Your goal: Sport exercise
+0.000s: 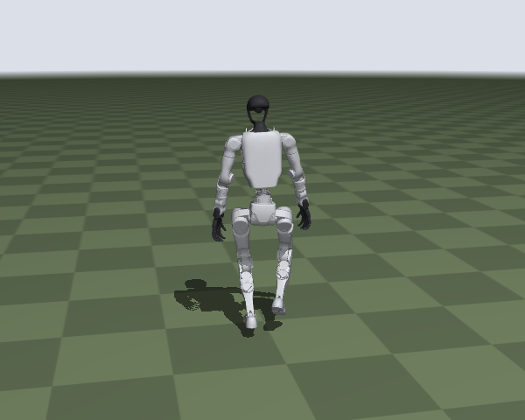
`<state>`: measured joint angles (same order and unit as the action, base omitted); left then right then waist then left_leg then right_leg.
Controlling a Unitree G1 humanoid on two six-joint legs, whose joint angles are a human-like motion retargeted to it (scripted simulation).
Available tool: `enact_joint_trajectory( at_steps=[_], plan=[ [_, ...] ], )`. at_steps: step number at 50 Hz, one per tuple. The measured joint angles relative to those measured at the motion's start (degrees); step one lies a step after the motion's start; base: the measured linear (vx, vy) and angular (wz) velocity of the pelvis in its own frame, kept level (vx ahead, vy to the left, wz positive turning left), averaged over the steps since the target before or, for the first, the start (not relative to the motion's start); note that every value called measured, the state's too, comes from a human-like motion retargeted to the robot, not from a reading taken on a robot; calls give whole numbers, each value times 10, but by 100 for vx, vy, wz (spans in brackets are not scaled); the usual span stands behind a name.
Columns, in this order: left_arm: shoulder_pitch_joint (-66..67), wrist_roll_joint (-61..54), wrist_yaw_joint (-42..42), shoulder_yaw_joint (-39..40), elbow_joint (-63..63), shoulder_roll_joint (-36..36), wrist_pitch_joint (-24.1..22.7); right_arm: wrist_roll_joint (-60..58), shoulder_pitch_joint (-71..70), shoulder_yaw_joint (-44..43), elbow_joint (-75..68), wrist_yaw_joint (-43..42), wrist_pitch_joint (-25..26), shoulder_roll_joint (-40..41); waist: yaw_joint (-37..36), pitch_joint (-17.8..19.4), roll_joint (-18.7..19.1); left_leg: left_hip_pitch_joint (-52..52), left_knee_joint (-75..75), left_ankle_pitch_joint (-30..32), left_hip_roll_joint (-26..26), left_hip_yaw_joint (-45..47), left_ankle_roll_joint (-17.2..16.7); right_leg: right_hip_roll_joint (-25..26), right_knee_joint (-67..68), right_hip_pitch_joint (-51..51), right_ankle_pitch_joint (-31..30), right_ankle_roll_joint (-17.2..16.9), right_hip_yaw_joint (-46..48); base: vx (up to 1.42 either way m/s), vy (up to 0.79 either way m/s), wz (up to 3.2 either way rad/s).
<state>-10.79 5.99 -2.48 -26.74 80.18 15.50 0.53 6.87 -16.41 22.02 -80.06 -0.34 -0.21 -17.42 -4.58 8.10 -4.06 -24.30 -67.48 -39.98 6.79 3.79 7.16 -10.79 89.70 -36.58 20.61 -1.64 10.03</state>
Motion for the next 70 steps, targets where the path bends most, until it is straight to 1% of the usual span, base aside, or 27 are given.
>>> enact_joint_trajectory(
  at_steps=[2, 5, 7, 10, 12, 13, 15, 17, 20, 22, 23, 25, 32, 38, 42, 44, 46, 48, 50, 55, 58, 61, 65, 67, 68, 70],
  plan=[
    [-13, 13, -2, 6, 22, 0, 4, -7, -4, -8, -7, 3, 6, 4, 7, 11, 1, 0, 4, -10, -3, 5, 9, 2, 23, -22, -10, -4, -11, -3, 0, -2],
    [-3, 14, -10, 18, 35, -7, 5, 0, 13, -24, -19, 11, 14, 10, 20, 6, 13, 1, 35, 25, -6, -8, 5, 20, 4, -33, -28, -12, -22, 0, -2, 6],
    [12, 7, -22, 27, 38, -17, 4, 10, 32, -35, -25, 14, 16, 14, 31, -5, 23, -4, 56, 86, -8, -22, -18, 39, -35, -28, -43, -19, -27, 2, -6, 24],
    [35, -7, -42, 42, 41, -34, 4, 29, 63, -54, -32, 14, 18, 21, 44, -28, 42, -34, 56, 200, -18, -38, -66, 71, -106, -17, -72, -28, -36, 0, -7, 27],
    [47, -17, -55, 49, 44, -45, 4, 46, 82, -68, -36, 11, 18, 24, 44, -40, 58, -68, 13, 241, -36, -42, -87, 102, -157, -3, -84, -35, -42, -2, -7, 13],
    [51, -22, -57, 52, 48, -49, 3, 54, 91, -75, -38, 8, 17, 26, 40, -46, 67, -84, -19, 250, -50, -41, -93, 120, -183, 8, -82, -33, -43, -2, -7, -8],
    [56, -31, -59, 63, 52, -55, 3, 68, 103, -87, -43, 1, 14, 26, 29, -54, 84, -113, -89, 246, -85, -34, -95, 154, -230, 35, -49, -21, -43, -2, -7, -25],
    [56, -38, -60, 74, 56, -58, 4, 73, 108, -96, -48, -6, 9, 23, 18, -58, 88, -142, -168, 215, -118, -20, -83, 172, -249, 55, 23, 4, -40, -2, -7, -28],
    [49, -38, -58, 90, 62, -58, 9, 70, 106, -105, -60, -19, 6, 19, 9, -54, 87, -182, -277, 151, -170, 0, -47, 184, -234, 66, 155, 48, -31, -4, -7, -17],
    [30, -33, -60, 99, 71, -58, 17, 69, 91, -112, -71, -22, 7, 13, 10, -41, 82, -201, -316, 132, -195, 9, -28, 188, -226, 70, 192, 55, -30, -4, -6, -1],
    [22, -29, -61, 102, 75, -59, 20, 70, 85, -115, -74, -24, 7, 11, 10, -34, 80, -207, -327, 127, -204, 12, -22, 188, -222, 73, 199, 56, -29, 0, 0, 0],
    [11, -27, -60, 105, 79, -60, 21, 76, 80, -118, -74, -24, 8, 11, 10, -27, 76, -211, -332, 124, -211, 16, -18, 186, -226, 81, 198, 53, -29, 0, -1, -10],
    [8, -48, -43, 92, 69, -58, 12, 98, 97, -121, -69, -19, 7, 10, -11, -35, 72, -192, -251, 120, -197, 9, -42, 185, -291, 113, 137, 24, -48, 5, 0, -52],
    [13, -75, -23, 82, 63, -56, -1, 113, 94, -124, -79, -18, 7, 3, -34, -38, 75, -155, -97, 98, -156, -35, -63, 195, -342, 136, 98, 1, -95, 11, 7, -101],
    [29, -93, -23, 72, 57, -56, -8, 114, 80, -118, -82, -7, 11, 1, -37, -48, 69, -125, 17, 106, -121, -66, -67, 192, -361, 125, 75, -15, -137, 12, 15, -148],
    [41, -99, -28, 66, 51, -55, -9, 106, 70, -107, -75, 1, 13, 1, -35, -56, 63, -111, 61, 113, -111, -65, -65, 182, -361, 107, 64, -19, -145, 8, 20, -191],
    [54, -101, -36, 59, 45, -52, -9, 93, 58, -90, -63, 11, 13, 1, -29, -65, 55, -100, 95, 118, -111, -43, -56, 164, -351, 80, 48, -23, -140, 4, 22, -221],
    [66, -100, -45, 51, 40, -47, -8, 79, 43, -69, -49, 24, 13, 1, -20, -73, 45, -92, 121, 121, -113, -10, -47, 138, -334, 46, 32, -29, -129, -1, 24, -245],
    [74, -93, -54, 45, 36, -41, -5, 64, 27, -48, -33, 35, 13, 3, -11, -80, 35, -87, 137, 115, -119, 29, -40, 101, -311, 8, 30, -25, -103, -8, 24, -266],
    [79, -61, -58, 31, 38, -18, 1, 22, 2, -9, -3, 44, 8, 10, 6, -91, 14, -81, 136, 57, -146, 154, -14, -43, -242, -57, 94, 28, 21, -12, 22, -264],
    [66, -40, -51, 42, 41, 6, 3, -4, -4, -1, 3, 41, 7, 18, 16, -100, -8, -58, 165, 41, -142, 235, 1, -119, -227, -57, 137, 48, 87, -12, 17, -231],
    [56, -33, -42, 61, 43, 28, 5, -20, 4, -4, -4, 40, 7, 29, 20, -107, -32, -32, 189, 41, -135, 306, 10, -174, -225, -34, 166, 60, 149, -14, 11, -224],
    [48, -39, -31, 89, 42, 51, 6, -26, 25, -17, -20, 41, 11, 40, 25, -115, -61, -1, 206, 50, -131, 381, 15, -213, -239, 6, 181, 62, 205, -13, 4, -218],
    [48, -46, -28, 105, 42, 63, 7, -23, 36, -26, -29, 45, 13, 46, 26, -117, -72, 19, 211, 55, -135, 407, 18, -202, -265, 28, 183, 62, 215, -9, -2, -213],
    [48, -49, -26, 111, 42, 63, 7, -21, 42, -32, -33, 45, 14, 45, 30, -118, -76, 21, 198, 59, -142, 416, 17, -205, -267, 30, 184, 59, 214, -8, -6, -198],
    [50, -58, -24, 123, 44, 66, 7, -14, 52, -42, -39, 48, 16, 46, 35, -120, -83, 27, 174, 67, -155, 421, 17, -188, -283, 35, 188, 55, 200, -4, -8, -203]
  ],
)
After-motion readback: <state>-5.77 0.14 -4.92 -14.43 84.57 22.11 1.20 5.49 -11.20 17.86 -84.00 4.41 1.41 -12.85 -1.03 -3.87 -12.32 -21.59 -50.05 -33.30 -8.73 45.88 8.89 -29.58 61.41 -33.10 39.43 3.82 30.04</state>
